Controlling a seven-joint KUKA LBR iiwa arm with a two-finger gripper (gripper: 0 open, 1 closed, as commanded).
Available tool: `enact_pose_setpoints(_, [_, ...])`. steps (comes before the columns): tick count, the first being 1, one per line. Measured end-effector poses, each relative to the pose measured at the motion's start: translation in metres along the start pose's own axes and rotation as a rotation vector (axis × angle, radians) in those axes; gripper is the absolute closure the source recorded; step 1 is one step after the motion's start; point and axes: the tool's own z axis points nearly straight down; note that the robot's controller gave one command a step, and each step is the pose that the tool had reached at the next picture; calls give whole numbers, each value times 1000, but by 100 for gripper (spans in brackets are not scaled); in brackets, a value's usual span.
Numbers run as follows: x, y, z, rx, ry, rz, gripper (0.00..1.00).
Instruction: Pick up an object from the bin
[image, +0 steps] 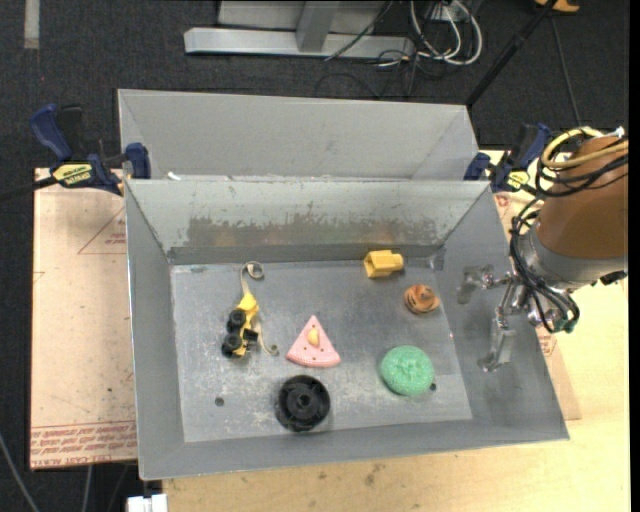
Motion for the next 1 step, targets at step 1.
enact_pose_setpoints(1, [0,0,-2,0,-2,-1,0])
